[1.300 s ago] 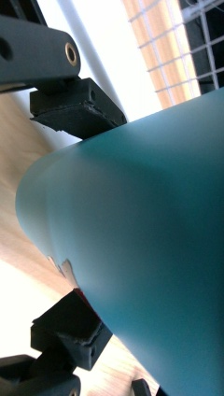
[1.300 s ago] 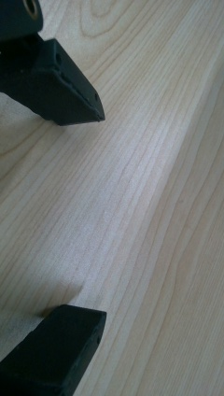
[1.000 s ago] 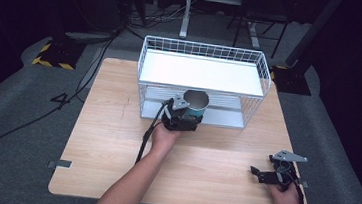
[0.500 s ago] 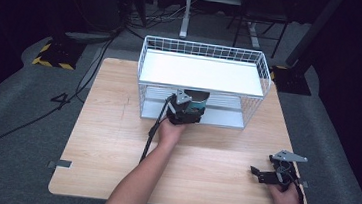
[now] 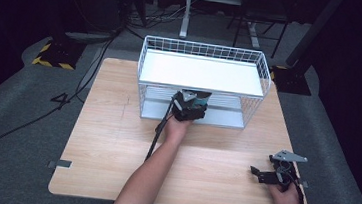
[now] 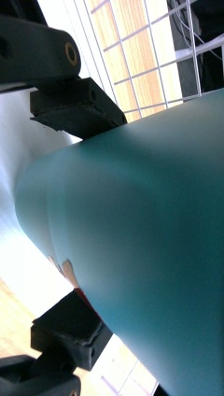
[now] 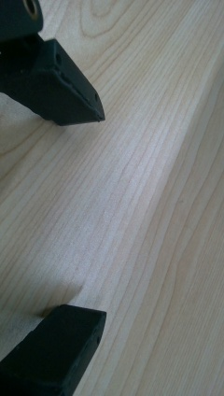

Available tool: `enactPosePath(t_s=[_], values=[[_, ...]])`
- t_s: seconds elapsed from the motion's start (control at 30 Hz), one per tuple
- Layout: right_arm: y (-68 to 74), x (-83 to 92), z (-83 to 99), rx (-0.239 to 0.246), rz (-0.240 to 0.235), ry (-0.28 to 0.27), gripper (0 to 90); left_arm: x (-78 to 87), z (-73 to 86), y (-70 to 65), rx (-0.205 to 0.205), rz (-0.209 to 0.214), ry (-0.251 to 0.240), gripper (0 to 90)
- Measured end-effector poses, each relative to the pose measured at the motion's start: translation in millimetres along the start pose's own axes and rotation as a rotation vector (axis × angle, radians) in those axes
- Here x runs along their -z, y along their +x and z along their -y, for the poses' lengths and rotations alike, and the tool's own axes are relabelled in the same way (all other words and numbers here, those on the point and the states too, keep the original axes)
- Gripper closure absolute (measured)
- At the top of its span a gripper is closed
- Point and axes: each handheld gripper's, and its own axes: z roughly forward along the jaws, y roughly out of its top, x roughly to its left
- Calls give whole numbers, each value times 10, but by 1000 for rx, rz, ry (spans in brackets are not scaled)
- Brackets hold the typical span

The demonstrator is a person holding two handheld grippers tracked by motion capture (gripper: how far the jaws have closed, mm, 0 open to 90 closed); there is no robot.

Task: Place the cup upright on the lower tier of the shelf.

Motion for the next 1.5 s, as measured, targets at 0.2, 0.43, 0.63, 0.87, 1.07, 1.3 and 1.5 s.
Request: enactPosePath(t_s=[0.2, 0.43, 0.63, 0.87, 1.07, 1.3, 1.5], values=[[0, 1, 1, 2, -1, -1, 57, -96, -53, -31, 6, -29, 13, 217], [1, 2, 0, 2, -1, -1, 58, -191, -24, -23, 67, -54, 2, 217], [0, 1, 1, 2, -1, -1, 58, -237, -19, -17, 39, -92, 22, 217], [0, 1, 1, 3, -1, -1, 58, -245, 17, 15, 61, -104, 27, 216], [0, 1, 1, 2, -1, -1, 58, -243, 27, 31, 61, -105, 22, 212], [1, 1, 0, 2, -1, -1, 58, -209, 51, 50, 76, -103, 14, 153], [1, 1, 1, 2, -1, -1, 58, -141, 51, 66, 63, -88, 16, 116]])
